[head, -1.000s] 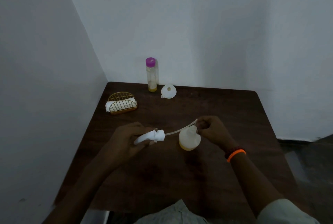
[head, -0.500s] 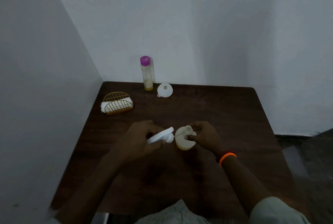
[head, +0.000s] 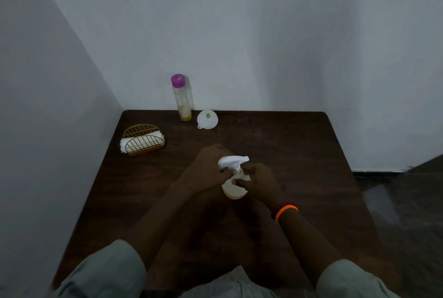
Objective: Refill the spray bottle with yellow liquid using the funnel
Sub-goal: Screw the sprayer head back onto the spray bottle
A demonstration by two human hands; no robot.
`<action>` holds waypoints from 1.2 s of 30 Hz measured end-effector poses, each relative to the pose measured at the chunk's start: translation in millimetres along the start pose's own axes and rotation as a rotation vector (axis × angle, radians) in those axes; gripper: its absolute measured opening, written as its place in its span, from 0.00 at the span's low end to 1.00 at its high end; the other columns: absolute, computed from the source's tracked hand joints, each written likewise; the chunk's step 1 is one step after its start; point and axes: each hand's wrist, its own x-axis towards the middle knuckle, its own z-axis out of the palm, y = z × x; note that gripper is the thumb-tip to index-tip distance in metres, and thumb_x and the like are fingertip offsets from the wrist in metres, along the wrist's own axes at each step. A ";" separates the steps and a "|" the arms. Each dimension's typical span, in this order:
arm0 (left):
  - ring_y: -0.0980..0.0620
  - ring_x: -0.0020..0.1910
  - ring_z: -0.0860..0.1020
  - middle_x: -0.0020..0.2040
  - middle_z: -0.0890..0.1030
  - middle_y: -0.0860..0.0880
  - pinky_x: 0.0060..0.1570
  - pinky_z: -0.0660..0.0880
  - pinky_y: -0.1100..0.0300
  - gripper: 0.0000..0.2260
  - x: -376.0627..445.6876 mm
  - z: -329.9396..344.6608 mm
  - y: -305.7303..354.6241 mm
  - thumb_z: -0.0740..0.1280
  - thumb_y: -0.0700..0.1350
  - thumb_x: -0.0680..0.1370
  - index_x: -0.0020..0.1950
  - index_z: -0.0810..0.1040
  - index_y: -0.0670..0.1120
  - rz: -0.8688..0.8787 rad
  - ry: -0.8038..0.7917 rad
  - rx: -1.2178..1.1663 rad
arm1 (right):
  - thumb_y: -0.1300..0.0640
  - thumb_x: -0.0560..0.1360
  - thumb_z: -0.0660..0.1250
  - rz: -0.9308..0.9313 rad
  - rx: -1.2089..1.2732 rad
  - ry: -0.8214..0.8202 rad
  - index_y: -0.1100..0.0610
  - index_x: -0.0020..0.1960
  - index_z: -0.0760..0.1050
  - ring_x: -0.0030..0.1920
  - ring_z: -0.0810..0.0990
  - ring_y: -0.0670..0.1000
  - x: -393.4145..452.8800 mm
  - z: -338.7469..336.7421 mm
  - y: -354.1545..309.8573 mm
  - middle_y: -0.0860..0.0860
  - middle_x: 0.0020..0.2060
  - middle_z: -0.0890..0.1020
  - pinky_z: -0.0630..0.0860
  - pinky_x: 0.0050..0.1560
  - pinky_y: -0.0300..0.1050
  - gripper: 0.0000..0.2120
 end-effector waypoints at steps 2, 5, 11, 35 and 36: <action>0.62 0.38 0.73 0.42 0.78 0.54 0.40 0.65 0.76 0.12 4.1 6.3 -3.8 0.79 0.47 0.69 0.47 0.83 0.43 0.001 -0.017 -0.006 | 0.49 0.67 0.79 0.011 -0.030 0.007 0.60 0.50 0.82 0.42 0.73 0.45 -0.1 -0.3 -0.4 0.45 0.39 0.74 0.61 0.35 0.29 0.19; 0.60 0.38 0.74 0.43 0.83 0.47 0.39 0.66 0.77 0.13 9.6 12.6 -8.0 0.80 0.45 0.68 0.46 0.83 0.41 -0.024 -0.057 -0.021 | 0.49 0.67 0.79 0.037 -0.029 -0.002 0.59 0.49 0.82 0.42 0.73 0.45 -0.5 -0.5 0.5 0.46 0.40 0.75 0.62 0.35 0.30 0.18; 0.60 0.37 0.77 0.41 0.82 0.49 0.38 0.68 0.76 0.14 11.7 22.3 -16.1 0.80 0.46 0.68 0.48 0.83 0.40 -0.084 -0.061 -0.085 | 0.50 0.66 0.80 0.002 -0.037 -0.021 0.52 0.40 0.79 0.35 0.73 0.41 -4.1 -4.4 -4.2 0.44 0.36 0.75 0.64 0.33 0.33 0.11; 0.58 0.42 0.84 0.42 0.85 0.53 0.41 0.82 0.56 0.17 -0.3 52.2 -20.3 0.84 0.50 0.63 0.47 0.83 0.51 -0.325 0.023 -0.356 | 0.55 0.66 0.80 0.000 0.084 -0.007 0.58 0.49 0.85 0.40 0.84 0.46 -7.1 -6.5 -4.5 0.53 0.41 0.87 0.74 0.36 0.30 0.14; 0.60 0.43 0.84 0.42 0.85 0.56 0.41 0.82 0.59 0.17 -1.2 51.7 -19.4 0.84 0.50 0.63 0.47 0.83 0.56 -0.341 0.031 -0.380 | 0.55 0.66 0.80 0.001 0.085 -0.002 0.59 0.48 0.85 0.39 0.84 0.47 -6.8 -6.3 -3.5 0.54 0.40 0.87 0.74 0.35 0.31 0.13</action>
